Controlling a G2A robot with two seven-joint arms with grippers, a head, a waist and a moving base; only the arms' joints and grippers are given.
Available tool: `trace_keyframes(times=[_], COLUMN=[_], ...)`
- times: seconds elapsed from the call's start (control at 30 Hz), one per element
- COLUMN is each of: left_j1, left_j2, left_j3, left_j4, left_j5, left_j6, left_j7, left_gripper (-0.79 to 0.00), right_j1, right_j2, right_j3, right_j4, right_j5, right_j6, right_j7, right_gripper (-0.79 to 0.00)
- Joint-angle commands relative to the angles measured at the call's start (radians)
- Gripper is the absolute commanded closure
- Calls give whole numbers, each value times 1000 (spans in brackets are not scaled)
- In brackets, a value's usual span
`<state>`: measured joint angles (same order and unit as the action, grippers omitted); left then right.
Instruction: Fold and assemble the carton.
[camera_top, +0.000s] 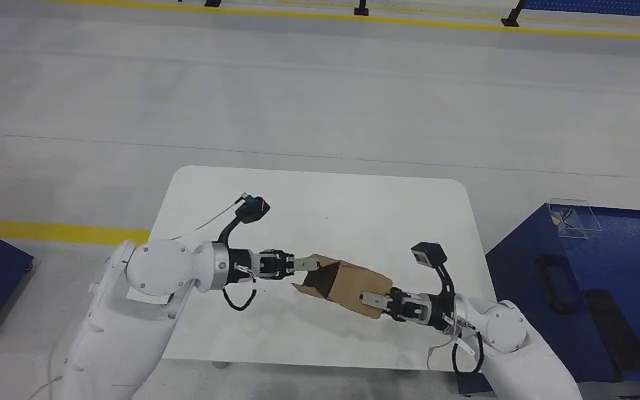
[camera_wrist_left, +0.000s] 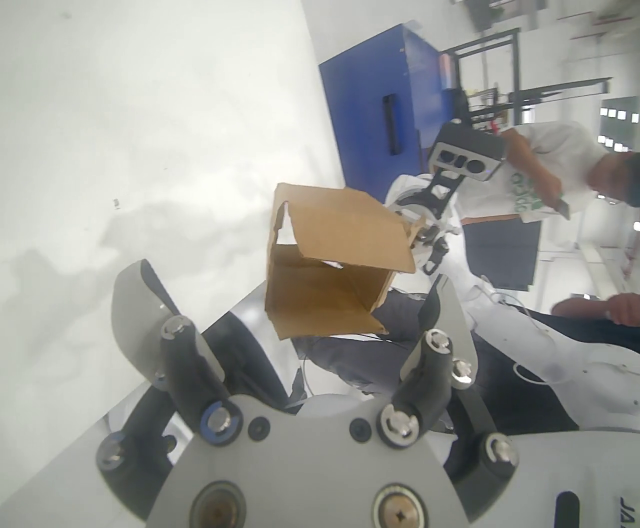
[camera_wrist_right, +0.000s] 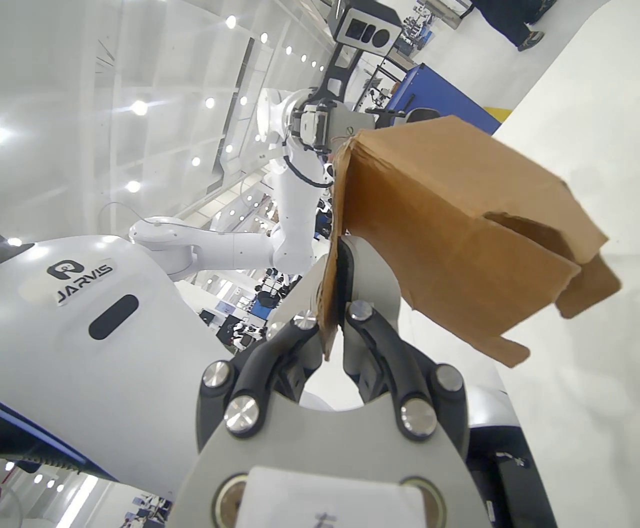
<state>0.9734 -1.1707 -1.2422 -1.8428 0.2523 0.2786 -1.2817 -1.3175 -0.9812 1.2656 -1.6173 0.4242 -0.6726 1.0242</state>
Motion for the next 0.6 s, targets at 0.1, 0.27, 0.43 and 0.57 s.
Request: trace_keyframes(times=[0.1,0.27,0.43,0.57], left_j1=[-14,-43,-80,-112], left_j2=[14,22,19,16], left_j3=[25,67,100,124], left_j4=[-56,-34,24,66], left_j5=[109,196,157,138], left_j6=[60,77,62,52], left_j7=[-87,-142,-151,-136], left_gripper=[-785,-785,-785,-785], right_j1=[-11,-3,3,14], right_j2=[0,0,0,-1], right_j3=[-2,-6,-20,-35], right_j4=[-21,-25,-32,-28], right_j5=[-21,-11,5,39], right_j6=[16,31,44,64], right_j7=[-25,-13,24,59], right_gripper=[0,0,0,0])
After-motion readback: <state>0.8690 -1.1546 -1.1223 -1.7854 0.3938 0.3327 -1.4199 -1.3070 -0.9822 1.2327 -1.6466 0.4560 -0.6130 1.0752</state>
